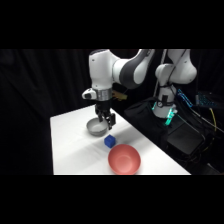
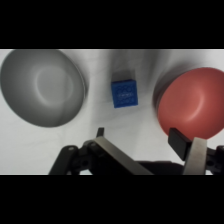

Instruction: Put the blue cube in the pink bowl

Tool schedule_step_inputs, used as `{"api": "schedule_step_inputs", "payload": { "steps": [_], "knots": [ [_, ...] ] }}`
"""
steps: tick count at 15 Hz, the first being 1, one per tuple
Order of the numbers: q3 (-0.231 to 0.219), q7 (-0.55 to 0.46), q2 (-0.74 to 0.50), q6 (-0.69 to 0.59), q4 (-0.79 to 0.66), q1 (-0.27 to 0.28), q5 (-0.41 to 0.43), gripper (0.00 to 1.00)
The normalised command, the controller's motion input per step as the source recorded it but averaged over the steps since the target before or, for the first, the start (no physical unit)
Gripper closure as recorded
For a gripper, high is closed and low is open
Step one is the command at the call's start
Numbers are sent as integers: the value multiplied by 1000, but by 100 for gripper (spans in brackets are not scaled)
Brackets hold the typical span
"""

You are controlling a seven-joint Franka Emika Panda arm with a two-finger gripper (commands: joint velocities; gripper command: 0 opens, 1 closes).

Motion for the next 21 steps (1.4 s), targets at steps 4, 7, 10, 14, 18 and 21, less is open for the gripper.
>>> {"api": "schedule_step_inputs", "payload": {
  "steps": [4,7,10,14,18,21],
  "knots": [
    [41,-285,94,235,-64,-63,1,0],
    [74,-297,57,221,-66,-86,51,0],
    [90,-281,67,242,-61,-99,70,0],
    [92,-250,58,262,-65,-102,66,0],
    [64,-165,65,266,-41,-74,-13,0],
    [42,-120,91,252,-13,-62,-72,0]
  ]
}}
